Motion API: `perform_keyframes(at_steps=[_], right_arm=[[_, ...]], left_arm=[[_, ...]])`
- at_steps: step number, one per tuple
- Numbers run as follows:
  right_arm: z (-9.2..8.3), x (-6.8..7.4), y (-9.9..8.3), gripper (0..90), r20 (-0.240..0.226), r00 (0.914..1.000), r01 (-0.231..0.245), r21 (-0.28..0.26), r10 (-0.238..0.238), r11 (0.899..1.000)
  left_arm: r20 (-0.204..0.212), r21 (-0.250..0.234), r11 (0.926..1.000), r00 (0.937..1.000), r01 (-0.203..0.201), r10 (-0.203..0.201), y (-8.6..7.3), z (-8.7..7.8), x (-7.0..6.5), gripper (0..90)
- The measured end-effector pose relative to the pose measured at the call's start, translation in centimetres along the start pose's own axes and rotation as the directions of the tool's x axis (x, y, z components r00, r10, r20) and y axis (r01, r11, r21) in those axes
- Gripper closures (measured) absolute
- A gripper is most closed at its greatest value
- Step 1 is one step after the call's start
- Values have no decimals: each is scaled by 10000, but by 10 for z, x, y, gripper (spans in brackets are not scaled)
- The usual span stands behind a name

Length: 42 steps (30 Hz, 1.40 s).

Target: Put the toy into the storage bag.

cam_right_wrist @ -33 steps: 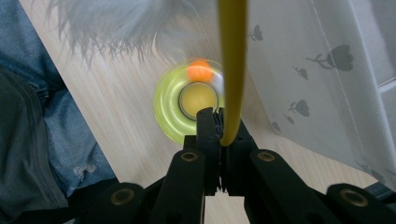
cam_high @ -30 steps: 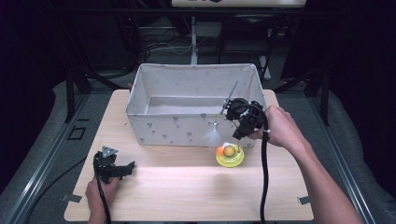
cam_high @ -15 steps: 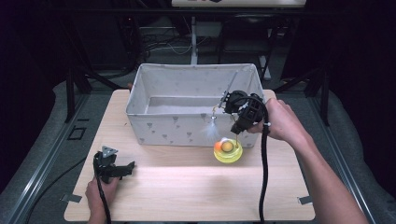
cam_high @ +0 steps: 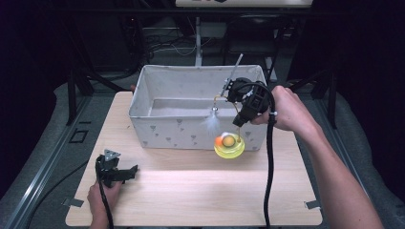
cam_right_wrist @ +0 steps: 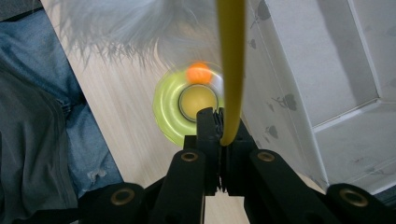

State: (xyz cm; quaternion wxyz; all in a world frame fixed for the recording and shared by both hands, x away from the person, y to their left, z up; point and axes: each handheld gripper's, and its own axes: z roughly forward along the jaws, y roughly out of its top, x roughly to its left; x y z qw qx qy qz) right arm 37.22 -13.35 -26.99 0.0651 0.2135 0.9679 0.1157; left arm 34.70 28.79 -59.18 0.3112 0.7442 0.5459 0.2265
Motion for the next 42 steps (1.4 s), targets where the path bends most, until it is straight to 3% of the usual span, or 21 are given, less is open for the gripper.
perform_keyframes(at_steps=[12, 28, 35, 42], right_arm=[[-15, -5, 9, 880, -112, 9999, 13, -135, -14, 9999], [-39, -16, 25, 880, 70, 9999, -70, -312, 72, 9995], [-51, -25, 34, 879, 264, 9992, -277, -584, 293, 9979], [-56, -35, 39, 880, 422, 9978, -491, -512, 513, 9975]], left_arm=[[1, -10, 10000, 10000, 18, -18, 0, 0, 0, 13], [5, 14, 10000, 10000, -18, 18, 0, 0, 0, 13], [5, 14, 10000, 10000, -19, 19, 0, 0, 0, 13], [1, -14, 10000, 10000, 25, -25, 0, 0, 0, 13]])
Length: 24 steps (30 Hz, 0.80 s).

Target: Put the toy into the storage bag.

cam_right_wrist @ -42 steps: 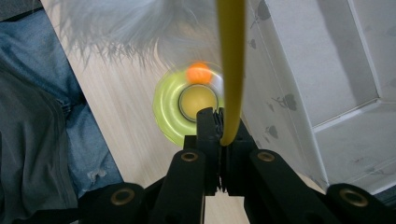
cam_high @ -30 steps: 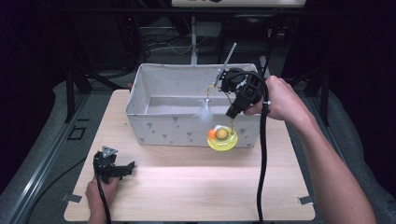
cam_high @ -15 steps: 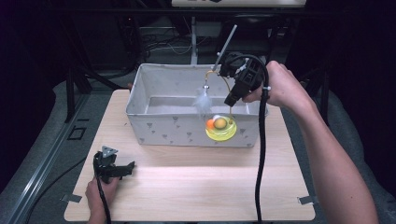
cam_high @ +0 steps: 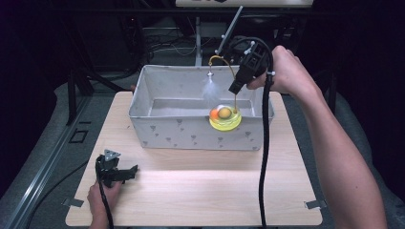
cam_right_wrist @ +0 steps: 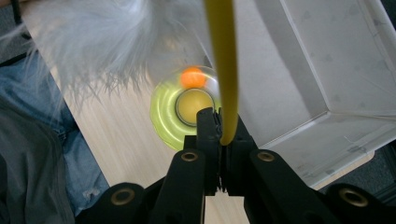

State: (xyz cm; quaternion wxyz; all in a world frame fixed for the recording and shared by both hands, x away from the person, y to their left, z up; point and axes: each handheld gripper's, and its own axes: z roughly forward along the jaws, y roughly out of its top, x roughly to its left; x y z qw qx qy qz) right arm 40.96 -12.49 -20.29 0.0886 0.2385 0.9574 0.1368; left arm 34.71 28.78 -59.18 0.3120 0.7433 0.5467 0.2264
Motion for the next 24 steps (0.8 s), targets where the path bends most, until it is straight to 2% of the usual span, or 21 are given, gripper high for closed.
perform_keyframes(at_steps=[14, 24], right_arm=[[-4, -24, 9, 881, 455, 9964, -711, -126, 716, 9974], [0, -51, 5, 880, 680, 9840, -1614, -486, 1645, 9857]], left_arm=[[2, 3, 10000, 10000, -5, 5, 0, 0, 0, 13], [3, 1, 10000, 10000, -2, 2, 0, 0, 0, 13]])
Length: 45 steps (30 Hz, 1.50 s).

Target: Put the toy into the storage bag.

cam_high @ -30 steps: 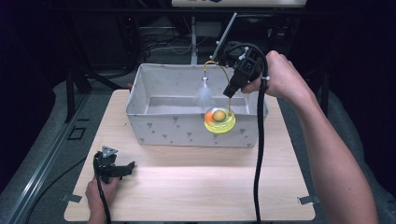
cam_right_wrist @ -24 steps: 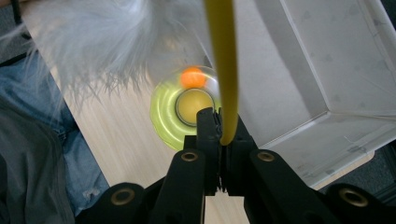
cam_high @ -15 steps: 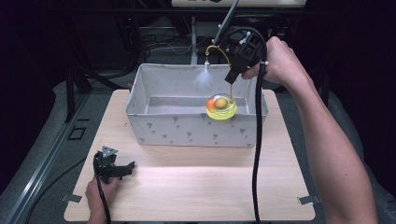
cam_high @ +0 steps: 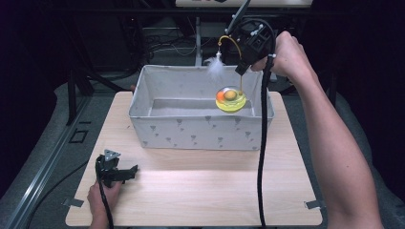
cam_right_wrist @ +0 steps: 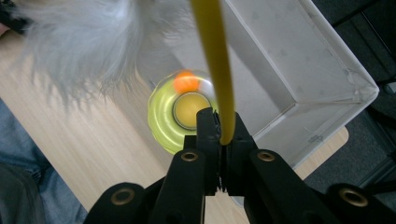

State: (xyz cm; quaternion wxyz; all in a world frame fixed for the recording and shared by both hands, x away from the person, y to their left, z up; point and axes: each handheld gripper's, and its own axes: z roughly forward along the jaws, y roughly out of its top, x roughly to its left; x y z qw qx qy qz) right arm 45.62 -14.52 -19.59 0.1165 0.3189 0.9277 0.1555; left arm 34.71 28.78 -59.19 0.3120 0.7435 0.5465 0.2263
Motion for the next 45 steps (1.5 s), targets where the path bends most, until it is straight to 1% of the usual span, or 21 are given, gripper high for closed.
perform_keyframes(at_steps=[3, 4, 5, 6, 8, 10, 14, 17, 21, 24, 27, 28, 33, 34, 35, 38, 39, 40, 41, 45], right_arm=[[4, -7, -1, 880, 102, 9996, -276, -24, 276, 9996], [5, -10, -2, 880, 156, 9989, -436, -145, 439, 9989], [6, -12, -2, 880, 213, 9988, -441, -85, 442, 9990], [9, -16, -3, 880, 264, 9970, -723, -196, 728, 9972], [10, -18, -3, 880, 295, 9965, -782, -173, 787, 9968], [14, -24, -5, 880, 352, 9946, -972, -237, 980, 9950], [23, -30, -7, 879, 466, 9918, -1184, -112, 1188, 9929], [31, -37, -9, 880, 540, 9882, -1424, -154, 1430, 9897], [41, -44, -13, 879, 630, 9861, -1531, -119, 1535, 9881], [49, -49, -17, 880, 616, 9825, -1753, -159, 1760, 9844], [53, -52, -20, 880, 637, 9813, -1811, -175, 1818, 9833], [57, -54, -22, 880, 627, 9792, -1922, -203, 1931, 9812], [65, -57, -26, 879, 623, 9780, -1989, -58, 1989, 9800], [68, -58, -28, 879, 565, 9764, -2081, -155, 2087, 9780], [70, -59, -30, 879, 587, 9769, -2057, -21, 2055, 9786], [76, -61, -34, 879, 525, 9742, -2194, -51, 2194, 9756], [78, -62, -35, 879, 537, 9750, -2160, 17, 2156, 9764], [80, -62, -36, 880, 511, 9739, -2215, 13, 2211, 9752], [83, -62, -38, 879, 503, 9751, -2170, 106, 2162, 9761], [89, -63, -42, 879, 489, 9745, -2203, 188, 2192, 9753]], left_arm=[[-2, 1, 10000, 10000, -4, 4, 0, 0, 0, 13], [-3, 0, 10000, 10000, -3, 3, 0, 0, 0, 12], [-2, -2, 10000, 10000, 2, -2, 0, 0, 0, 13], [-1, 3, 10000, 10000, -1, 1, 0, 0, 0, 13], [-3, 0, 10000, 10000, -3, 3, 0, 0, 0, 13], [-3, -1, 10000, 10000, -1, 1, 0, 0, 0, 12], [-2, -3, 10000, 10000, 0, 0, 0, 0, 0, 13], [-2, 0, 10000, 10000, -1, 1, 0, 0, 0, 13], [-2, -1, 10000, 10000, 0, 0, 0, 0, 0, 13], [-3, 0, 10000, 10000, -2, 2, 0, 0, 0, 13], [-4, 0, 10000, 10000, -3, 3, 0, 0, 0, 13], [-2, 9, 10000, 10000, -13, 13, 0, 0, 0, 13], [-3, 10, 10000, 10000, -24, 24, 0, 0, 0, 13], [-2, 12, 10000, 10000, -21, 21, 0, 0, 0, 13], [-2, 12, 10000, 10000, -24, 24, 0, 0, 0, 13], [-3, 12, 10000, 10000, -24, 24, 0, 0, 0, 13], [-3, 10, 10000, 10000, -23, 23, 0, 0, 0, 13], [-1, 10, 10000, 10000, -23, 23, 0, 0, 0, 13], [-2, 18, 10000, 10000, -31, 31, 0, 0, 0, 13], [-2, 11, 10000, 10000, -23, 23, 0, 0, 0, 13]])
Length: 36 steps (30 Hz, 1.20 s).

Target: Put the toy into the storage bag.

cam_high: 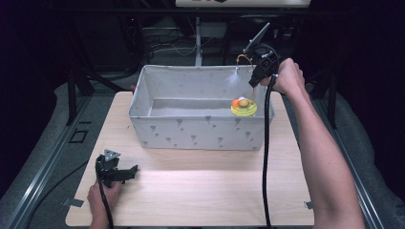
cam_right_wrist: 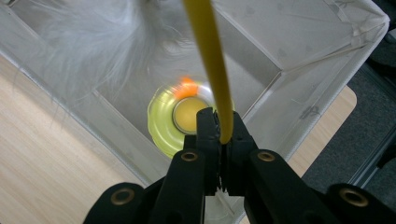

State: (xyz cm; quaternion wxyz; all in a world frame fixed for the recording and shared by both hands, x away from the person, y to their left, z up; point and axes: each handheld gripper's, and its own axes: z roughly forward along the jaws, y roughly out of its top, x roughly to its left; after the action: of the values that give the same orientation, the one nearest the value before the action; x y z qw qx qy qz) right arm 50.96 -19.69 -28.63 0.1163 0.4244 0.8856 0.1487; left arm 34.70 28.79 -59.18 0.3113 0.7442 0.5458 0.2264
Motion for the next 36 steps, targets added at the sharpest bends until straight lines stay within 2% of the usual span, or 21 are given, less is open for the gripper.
perform_keyframes(at_steps=[12, 19, 28, 35, 36], right_arm=[[18, -1, -12, 880, -122, 9999, 32, 290, -29, 9996], [28, -4, -21, 880, -248, 9995, -171, 322, 179, 9993], [40, -5, -33, 880, -381, 9990, -203, 552, 224, 9983], [47, -4, -39, 880, -316, 9992, -199, 835, 226, 9963], [49, -5, -40, 880, -350, 9987, -338, 831, 368, 9960]], left_arm=[[-1, 1, 10000, 10000, -1, 1, 0, 0, 0, 13], [-2, -3, 10000, 10000, 0, 0, 0, 0, 0, 13], [0, 7, 10000, 10000, -9, 9, 0, 0, 0, 13], [-4, 10, 10000, 10000, -9, 9, 0, 0, 0, 13], [-5, 6, 10000, 10000, -6, 6, 0, 0, 0, 13]])
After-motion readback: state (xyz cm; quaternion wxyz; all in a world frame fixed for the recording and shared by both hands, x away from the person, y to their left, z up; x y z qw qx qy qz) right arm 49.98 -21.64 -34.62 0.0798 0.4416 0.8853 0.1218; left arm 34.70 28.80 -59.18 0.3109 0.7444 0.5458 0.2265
